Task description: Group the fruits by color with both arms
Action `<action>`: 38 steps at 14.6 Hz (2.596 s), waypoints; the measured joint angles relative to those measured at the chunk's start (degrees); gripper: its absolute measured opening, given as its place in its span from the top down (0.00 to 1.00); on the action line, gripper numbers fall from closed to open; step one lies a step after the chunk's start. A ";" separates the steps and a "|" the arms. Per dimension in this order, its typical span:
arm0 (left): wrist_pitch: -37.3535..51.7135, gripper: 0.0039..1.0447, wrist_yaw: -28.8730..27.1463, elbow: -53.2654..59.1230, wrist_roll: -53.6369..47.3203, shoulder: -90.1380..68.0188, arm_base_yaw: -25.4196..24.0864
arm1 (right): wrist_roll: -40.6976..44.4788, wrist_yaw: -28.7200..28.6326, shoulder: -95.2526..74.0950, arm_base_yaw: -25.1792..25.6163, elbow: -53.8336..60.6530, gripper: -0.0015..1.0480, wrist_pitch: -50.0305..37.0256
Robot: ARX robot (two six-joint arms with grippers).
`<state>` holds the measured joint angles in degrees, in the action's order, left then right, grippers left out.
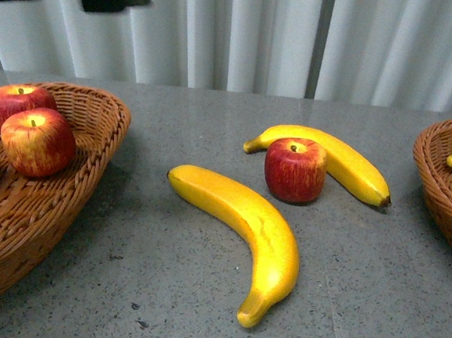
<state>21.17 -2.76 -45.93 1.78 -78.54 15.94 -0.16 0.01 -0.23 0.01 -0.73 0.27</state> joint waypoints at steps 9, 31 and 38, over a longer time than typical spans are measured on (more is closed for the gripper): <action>-5.66 0.06 13.35 -14.32 -12.94 -23.15 12.02 | 0.00 0.00 0.00 0.00 0.00 0.06 0.00; -6.86 0.37 15.72 -25.33 -15.30 -39.50 12.94 | 0.00 0.00 -0.02 0.00 0.00 0.06 0.00; 2.08 0.38 -2.34 -17.90 -12.57 -24.85 11.34 | 0.00 0.00 -0.02 0.00 0.00 0.06 0.00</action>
<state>23.24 -5.10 -63.83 -10.79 -103.39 27.29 -0.16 0.01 -0.25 0.01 -0.73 0.27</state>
